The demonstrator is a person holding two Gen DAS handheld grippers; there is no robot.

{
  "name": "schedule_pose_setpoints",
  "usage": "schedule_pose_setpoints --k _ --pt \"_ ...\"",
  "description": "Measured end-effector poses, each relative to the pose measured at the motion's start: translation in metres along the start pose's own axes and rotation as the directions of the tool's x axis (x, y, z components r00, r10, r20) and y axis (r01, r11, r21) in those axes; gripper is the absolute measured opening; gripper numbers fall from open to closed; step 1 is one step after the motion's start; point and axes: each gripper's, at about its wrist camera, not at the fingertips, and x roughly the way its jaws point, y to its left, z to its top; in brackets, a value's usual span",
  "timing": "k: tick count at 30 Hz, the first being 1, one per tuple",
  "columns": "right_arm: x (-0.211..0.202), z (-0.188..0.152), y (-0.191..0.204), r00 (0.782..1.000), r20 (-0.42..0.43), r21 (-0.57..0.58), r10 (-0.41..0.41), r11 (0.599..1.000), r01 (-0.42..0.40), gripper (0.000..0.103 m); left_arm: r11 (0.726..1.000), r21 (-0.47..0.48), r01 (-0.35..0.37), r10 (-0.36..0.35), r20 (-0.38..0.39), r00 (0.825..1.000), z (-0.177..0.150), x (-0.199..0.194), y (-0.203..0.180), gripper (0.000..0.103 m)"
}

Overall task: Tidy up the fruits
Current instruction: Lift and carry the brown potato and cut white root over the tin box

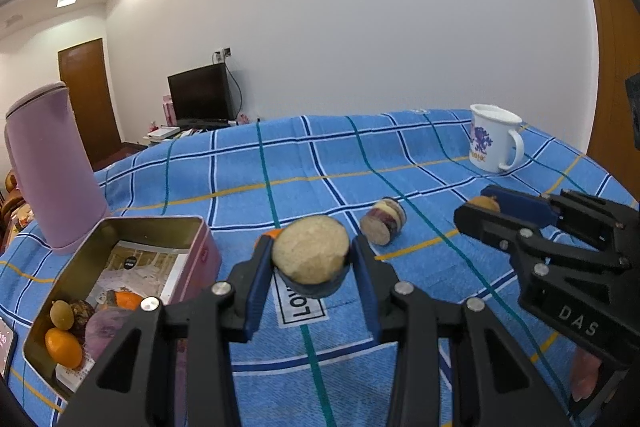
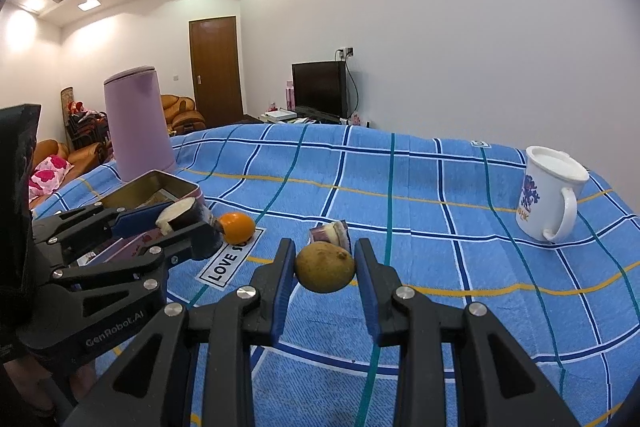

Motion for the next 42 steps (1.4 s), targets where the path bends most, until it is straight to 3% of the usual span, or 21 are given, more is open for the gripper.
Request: schedule_pose_setpoints --k 19,42 --pt "-0.002 0.0 0.011 1.0 0.01 -0.037 0.004 0.999 -0.003 0.032 1.0 0.001 -0.025 0.025 0.07 0.997 -0.003 -0.018 0.003 0.041" --pt "0.006 0.001 0.049 0.998 -0.018 -0.114 0.058 0.992 -0.06 0.032 0.998 -0.018 -0.065 0.066 0.064 0.996 -0.009 -0.028 0.027 0.041"
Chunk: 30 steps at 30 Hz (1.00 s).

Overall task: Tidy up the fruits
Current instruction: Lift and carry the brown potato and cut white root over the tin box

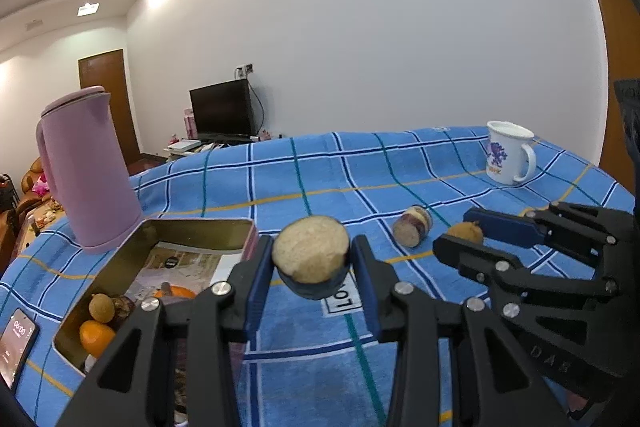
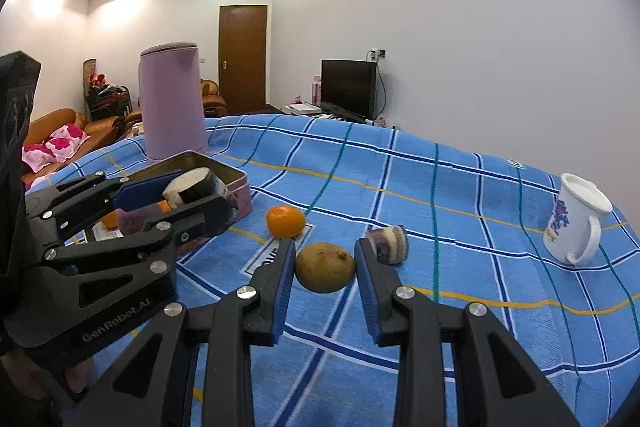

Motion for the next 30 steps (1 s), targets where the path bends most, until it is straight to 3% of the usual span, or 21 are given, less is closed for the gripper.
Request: schedule_pose_setpoints --k 30 --pt "0.016 0.038 0.065 0.992 0.013 -0.088 0.126 0.988 -0.125 0.033 0.993 -0.057 -0.104 0.103 -0.03 0.994 -0.006 -0.017 0.069 0.041"
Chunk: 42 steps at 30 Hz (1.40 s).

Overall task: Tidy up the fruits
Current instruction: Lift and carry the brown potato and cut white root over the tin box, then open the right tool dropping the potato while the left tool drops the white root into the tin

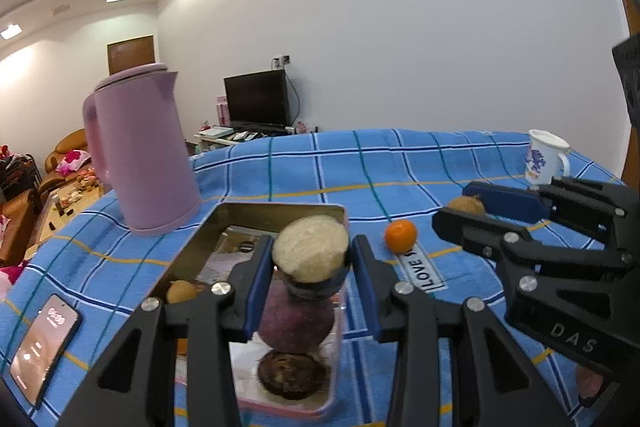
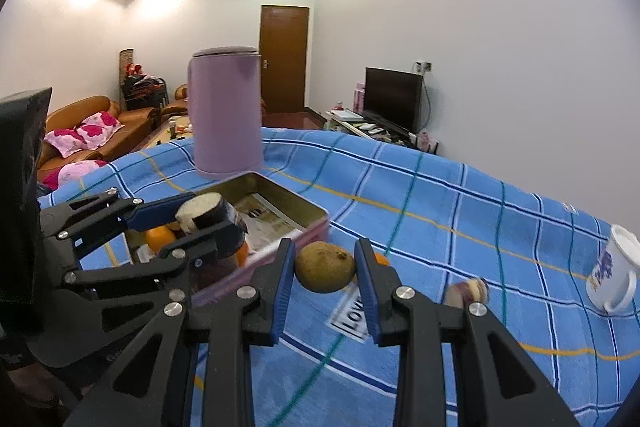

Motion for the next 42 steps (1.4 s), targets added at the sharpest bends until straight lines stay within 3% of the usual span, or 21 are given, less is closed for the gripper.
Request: schedule_pose_setpoints --k 42 --pt "0.031 0.024 0.067 0.994 -0.013 -0.091 0.111 0.99 -0.112 0.032 0.989 -0.091 -0.115 0.112 -0.031 0.993 -0.006 -0.005 0.081 0.041"
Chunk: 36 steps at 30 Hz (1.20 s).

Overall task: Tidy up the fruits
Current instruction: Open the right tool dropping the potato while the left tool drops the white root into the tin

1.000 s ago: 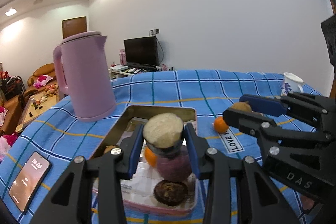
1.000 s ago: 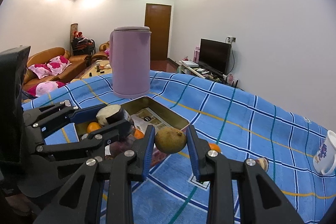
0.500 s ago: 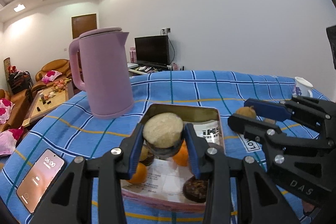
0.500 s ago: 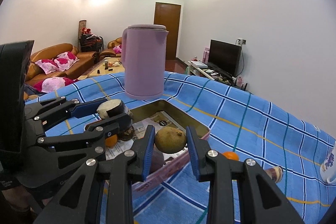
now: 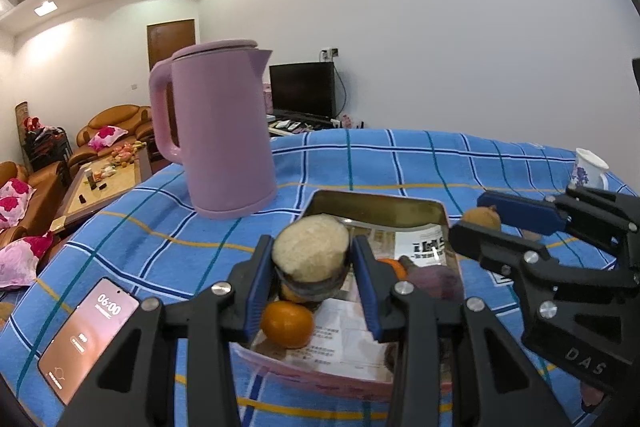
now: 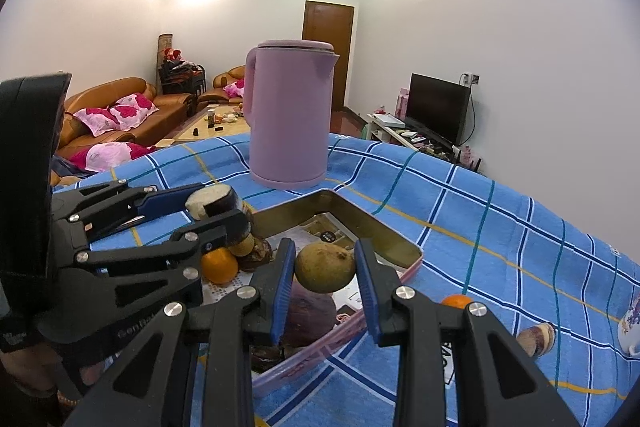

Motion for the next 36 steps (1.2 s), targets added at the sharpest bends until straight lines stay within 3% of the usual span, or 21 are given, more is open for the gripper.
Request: schedule_pose_setpoints --k 36 --pt "0.036 -0.009 0.034 0.994 -0.078 -0.053 0.082 0.995 -0.086 0.033 1.0 -0.012 -0.001 0.0 -0.079 0.997 -0.013 0.021 0.026 0.041"
